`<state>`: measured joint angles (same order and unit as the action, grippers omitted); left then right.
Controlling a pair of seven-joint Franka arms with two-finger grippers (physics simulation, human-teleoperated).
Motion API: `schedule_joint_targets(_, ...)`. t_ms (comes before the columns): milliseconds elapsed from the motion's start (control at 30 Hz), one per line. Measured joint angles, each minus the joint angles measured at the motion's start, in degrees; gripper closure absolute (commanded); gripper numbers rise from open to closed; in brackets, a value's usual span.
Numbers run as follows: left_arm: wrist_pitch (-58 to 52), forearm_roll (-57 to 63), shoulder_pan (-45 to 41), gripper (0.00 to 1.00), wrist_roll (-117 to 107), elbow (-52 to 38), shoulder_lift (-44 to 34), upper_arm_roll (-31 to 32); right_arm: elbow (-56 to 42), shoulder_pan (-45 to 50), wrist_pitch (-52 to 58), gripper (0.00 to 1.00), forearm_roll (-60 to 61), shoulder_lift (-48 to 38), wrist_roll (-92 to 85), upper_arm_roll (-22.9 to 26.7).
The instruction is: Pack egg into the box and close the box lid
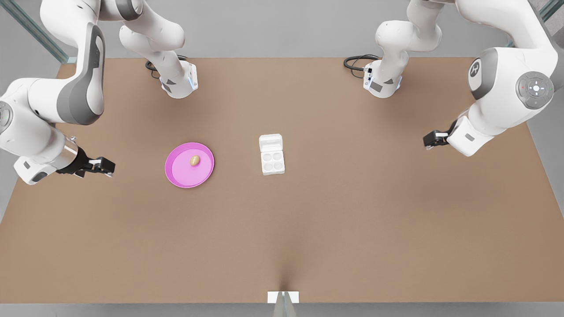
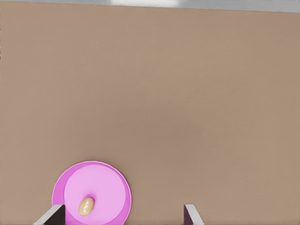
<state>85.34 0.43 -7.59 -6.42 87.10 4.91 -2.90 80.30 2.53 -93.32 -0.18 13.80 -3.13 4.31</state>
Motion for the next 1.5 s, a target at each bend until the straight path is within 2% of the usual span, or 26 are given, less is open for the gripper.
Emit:
schedule_joint_targets(67, 0.0, 0.1, -0.4, 0.0, 0.0, 0.0, 0.0, 0.0, 1.9, 0.2, -0.5, 0.0, 0.1, 0.8, 5.6, 0.0)
schedule_joint_targets(133, 0.0, 0.1, -0.5, 0.0, 0.0, 0.1, 0.0, 0.0, 15.0, 0.5, -9.2, 0.0, 0.5, -2.2, 11.4, 0.0)
schedule_joint_targets(200, -0.1, 0.1, -0.2, 0.0, 0.0, 0.1, 0.0, 0.0, 23.4, 0.4, -11.3, 0.0, 1.0, -4.6, 14.5, -0.1)
schedule_joint_targets(300, -0.1, 0.2, -0.6, 0.0, 0.0, 0.2, 0.1, 0.0, 36.9, 0.7, -23.0, 0.0, 1.1, -6.6, 16.1, -0.3)
schedule_joint_targets(433, -0.1, 0.2, -0.6, 0.0, 0.0, 0.3, 0.1, 0.0, 44.1, 0.8, -30.9, 0.0, 1.1, -4.3, 16.1, -0.4)
schedule_joint_targets(600, -0.1, 0.2, -0.8, 0.0, 0.0, 0.3, 0.3, 0.0, 48.7, 3.0, -39.9, 0.0, 1.1, -2.7, 26.5, -4.7)
schedule_joint_targets(733, -0.1, 0.2, -0.6, 0.0, -0.1, 0.3, 0.3, 0.0, 50.3, 4.7, -41.0, 0.0, 1.1, -1.7, 35.3, -8.9)
schedule_joint_targets(900, -0.1, 0.2, -0.7, 0.0, -0.1, 0.3, 0.4, 0.0, 52.5, 5.0, -47.0, 0.0, 1.1, 2.3, 35.4, -9.1)
schedule_joint_targets(1200, -0.1, 0.3, -0.7, 0.0, -0.1, 0.3, 0.5, 0.0, 54.1, 9.3, -48.3, 0.0, 1.1, 2.8, 39.0, -9.4)
schedule_joint_targets(1500, 0.0, 0.3, -1.3, 0.0, -0.1, 0.3, 0.7, 0.0, 58.9, 8.4, -52.6, 0.0, 1.6, 1.4, 39.7, -9.9)
